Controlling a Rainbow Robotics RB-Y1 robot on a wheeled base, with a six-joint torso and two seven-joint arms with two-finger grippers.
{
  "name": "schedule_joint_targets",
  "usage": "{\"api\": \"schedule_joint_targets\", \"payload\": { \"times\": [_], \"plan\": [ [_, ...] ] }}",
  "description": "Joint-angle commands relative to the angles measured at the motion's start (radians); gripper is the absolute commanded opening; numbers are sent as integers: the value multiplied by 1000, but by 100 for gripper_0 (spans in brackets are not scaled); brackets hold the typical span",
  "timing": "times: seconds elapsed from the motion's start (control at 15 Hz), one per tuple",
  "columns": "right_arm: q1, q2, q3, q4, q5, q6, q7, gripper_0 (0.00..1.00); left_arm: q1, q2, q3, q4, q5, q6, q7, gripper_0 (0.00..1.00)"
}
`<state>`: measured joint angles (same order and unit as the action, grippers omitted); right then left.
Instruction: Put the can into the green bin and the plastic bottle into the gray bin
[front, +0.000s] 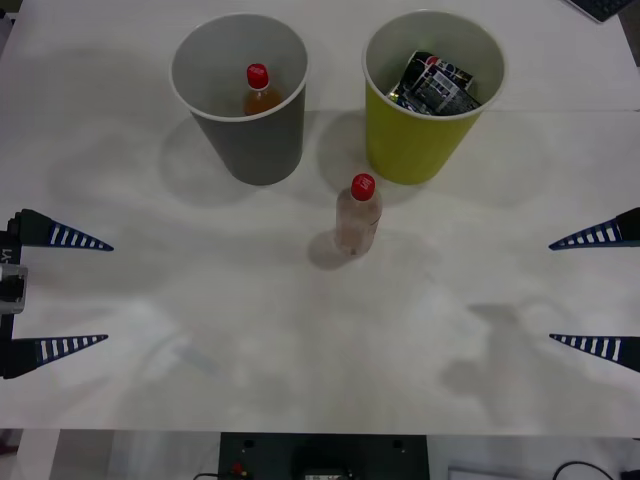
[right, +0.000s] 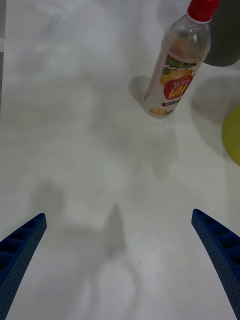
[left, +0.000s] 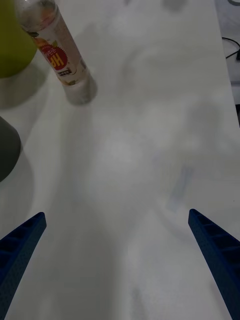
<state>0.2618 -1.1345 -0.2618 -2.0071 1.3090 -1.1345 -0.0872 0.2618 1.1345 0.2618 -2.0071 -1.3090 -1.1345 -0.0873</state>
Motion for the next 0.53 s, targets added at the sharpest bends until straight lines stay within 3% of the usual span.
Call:
{"api": "schedule_joint_targets", "payload": {
  "times": [0.07,0.53],
  "plan": [
    [0,0,0,0,0,0,0,100,0,0,0,0,0,0,0,98],
    [24,2,19,8,-40,30,20,100,0,0,0,0,0,0,0,98]
  ]
}}
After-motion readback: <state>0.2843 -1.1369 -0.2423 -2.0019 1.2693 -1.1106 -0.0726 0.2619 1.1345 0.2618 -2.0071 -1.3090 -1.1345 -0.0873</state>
